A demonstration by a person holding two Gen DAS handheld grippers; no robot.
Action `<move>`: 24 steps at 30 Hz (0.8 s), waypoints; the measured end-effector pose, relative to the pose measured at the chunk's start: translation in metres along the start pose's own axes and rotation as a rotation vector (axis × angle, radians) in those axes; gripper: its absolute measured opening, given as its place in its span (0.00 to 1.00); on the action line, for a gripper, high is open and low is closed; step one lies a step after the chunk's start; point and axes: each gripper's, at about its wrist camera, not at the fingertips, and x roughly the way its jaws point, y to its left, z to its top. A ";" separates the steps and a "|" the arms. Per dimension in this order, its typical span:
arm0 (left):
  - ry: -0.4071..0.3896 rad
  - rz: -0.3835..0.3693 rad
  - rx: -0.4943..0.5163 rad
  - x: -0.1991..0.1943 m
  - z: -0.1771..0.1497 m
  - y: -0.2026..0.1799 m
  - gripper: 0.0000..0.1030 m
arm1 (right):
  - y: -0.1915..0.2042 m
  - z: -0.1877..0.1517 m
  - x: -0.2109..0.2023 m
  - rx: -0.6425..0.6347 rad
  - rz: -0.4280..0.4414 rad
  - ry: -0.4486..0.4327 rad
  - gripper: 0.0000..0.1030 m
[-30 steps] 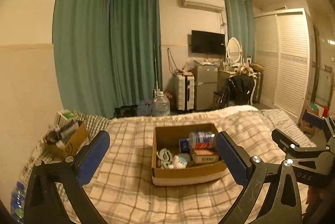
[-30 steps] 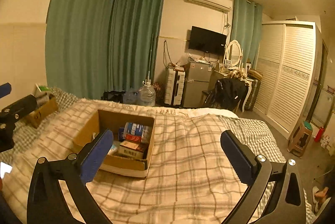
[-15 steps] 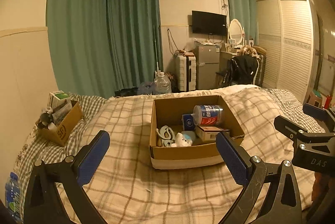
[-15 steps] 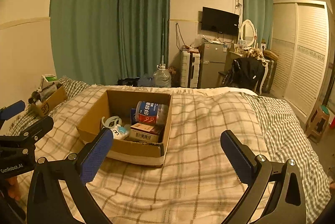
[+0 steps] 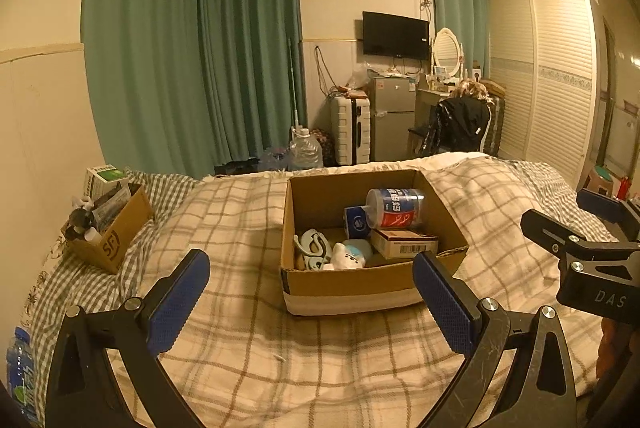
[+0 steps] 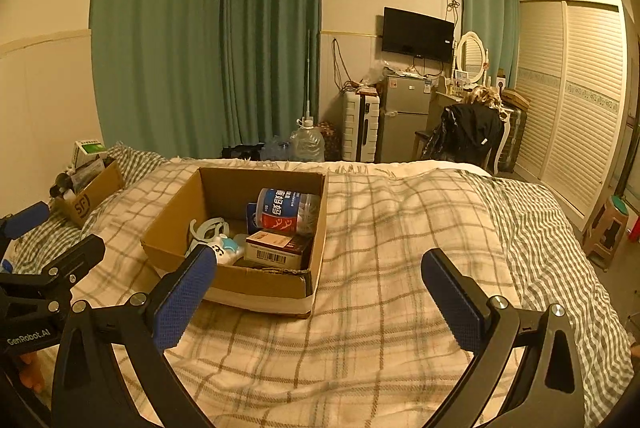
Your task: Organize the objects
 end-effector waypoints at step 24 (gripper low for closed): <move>0.009 0.008 -0.006 0.000 -0.001 0.002 1.00 | 0.003 -0.001 0.004 -0.011 -0.009 0.014 1.00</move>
